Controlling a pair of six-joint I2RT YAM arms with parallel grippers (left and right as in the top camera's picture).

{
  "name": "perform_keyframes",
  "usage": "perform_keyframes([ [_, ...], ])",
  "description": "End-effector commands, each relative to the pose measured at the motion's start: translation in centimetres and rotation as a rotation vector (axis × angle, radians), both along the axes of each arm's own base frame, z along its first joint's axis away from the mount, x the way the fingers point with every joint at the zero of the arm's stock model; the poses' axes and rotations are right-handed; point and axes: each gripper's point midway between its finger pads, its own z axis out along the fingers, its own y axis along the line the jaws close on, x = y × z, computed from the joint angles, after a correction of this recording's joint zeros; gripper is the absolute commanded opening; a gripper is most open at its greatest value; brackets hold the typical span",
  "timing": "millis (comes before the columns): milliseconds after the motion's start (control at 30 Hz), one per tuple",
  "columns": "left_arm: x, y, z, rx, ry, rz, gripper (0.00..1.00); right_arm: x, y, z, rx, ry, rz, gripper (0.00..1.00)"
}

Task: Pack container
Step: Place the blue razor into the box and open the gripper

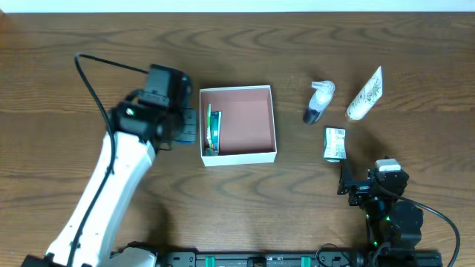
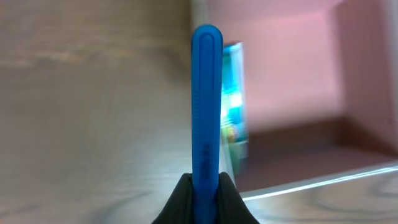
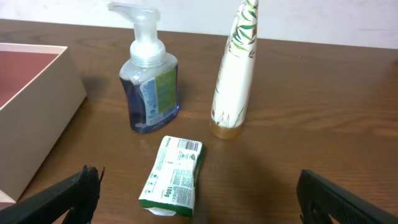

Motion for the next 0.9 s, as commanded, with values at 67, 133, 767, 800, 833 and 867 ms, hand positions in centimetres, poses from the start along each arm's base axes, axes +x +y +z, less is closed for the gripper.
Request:
perform_keyframes([
  [67,0.8,-2.9,-1.8,-0.006,-0.013,0.053,0.06,0.0,-0.1,0.0,0.015,-0.001,-0.007,0.99],
  [133,1.6,-3.6,-3.9,0.007,-0.003,0.067,0.06,0.0,-0.1,0.0,0.015,-0.001,-0.007,0.99],
  [767,4.2,-5.0,-9.3,0.038,0.073,0.077,0.39,0.0,-0.1,0.0,0.015,-0.001,-0.007,0.99],
  [800,4.3,-5.0,-8.6,0.034,0.065,0.077,0.4,0.0,-0.1,0.0,0.015,-0.001,-0.007,0.99],
  [833,4.2,-5.0,-7.8,0.028,0.053,0.077,0.41,0.0,-0.1,0.0,0.015,-0.001,-0.007,0.99],
  [867,4.1,-4.9,-6.8,0.022,0.042,0.077,0.42,0.0,-0.1,0.0,0.015,-0.001,-0.007,0.99],
])
